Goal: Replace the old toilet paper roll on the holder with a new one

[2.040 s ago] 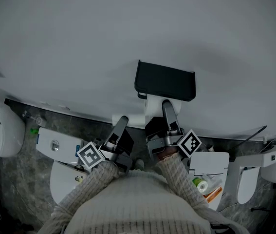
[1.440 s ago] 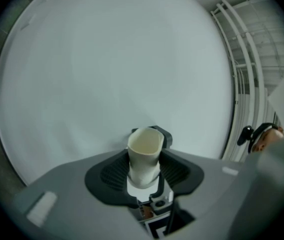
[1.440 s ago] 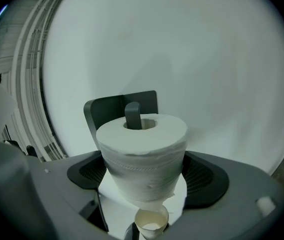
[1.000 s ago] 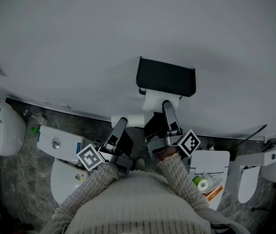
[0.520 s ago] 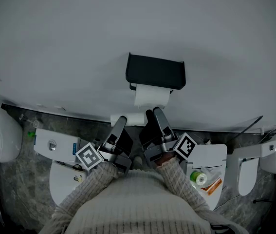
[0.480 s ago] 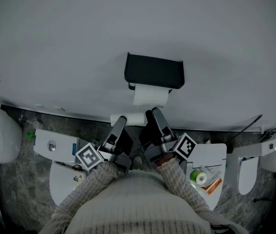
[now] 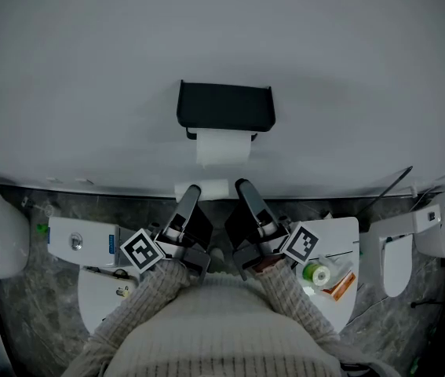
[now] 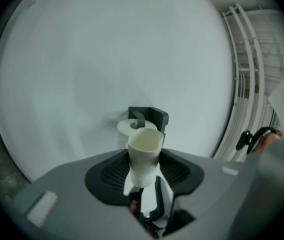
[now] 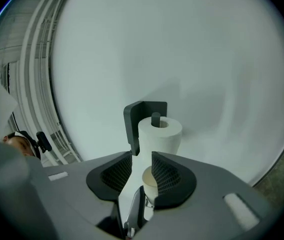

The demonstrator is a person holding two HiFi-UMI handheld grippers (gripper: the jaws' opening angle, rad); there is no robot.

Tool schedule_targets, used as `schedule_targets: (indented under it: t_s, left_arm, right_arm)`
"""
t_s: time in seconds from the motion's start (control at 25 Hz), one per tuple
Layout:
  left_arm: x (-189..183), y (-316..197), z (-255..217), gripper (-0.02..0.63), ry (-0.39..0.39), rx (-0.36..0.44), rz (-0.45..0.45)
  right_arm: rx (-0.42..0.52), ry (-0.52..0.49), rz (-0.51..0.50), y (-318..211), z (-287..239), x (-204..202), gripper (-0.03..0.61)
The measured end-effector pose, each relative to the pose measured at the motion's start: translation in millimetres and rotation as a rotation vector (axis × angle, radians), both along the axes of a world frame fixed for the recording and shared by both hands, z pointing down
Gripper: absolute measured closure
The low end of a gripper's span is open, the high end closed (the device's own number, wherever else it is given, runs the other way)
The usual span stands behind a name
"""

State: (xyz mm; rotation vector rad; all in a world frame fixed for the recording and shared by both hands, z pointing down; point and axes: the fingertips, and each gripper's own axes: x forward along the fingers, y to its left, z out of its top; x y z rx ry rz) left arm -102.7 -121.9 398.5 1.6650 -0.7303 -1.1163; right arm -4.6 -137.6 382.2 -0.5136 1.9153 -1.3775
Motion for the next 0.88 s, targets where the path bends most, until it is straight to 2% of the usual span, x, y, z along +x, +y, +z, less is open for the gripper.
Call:
schedule_targets:
  t_s: [0.28,0.88]
  left_arm:
    - [11.1,0.5,2.0,0.439,0.012,-0.011,0.022]
    - [10.4,-0.3,5.6,0.439,0.003,-0.021,0.017]
  right_arm:
    - [0.018,0.007,-0.001,8.5,-0.3,6.3,0.574]
    - [0.048,-0.007,0.009,10.2,-1.7,8.3,0.578]
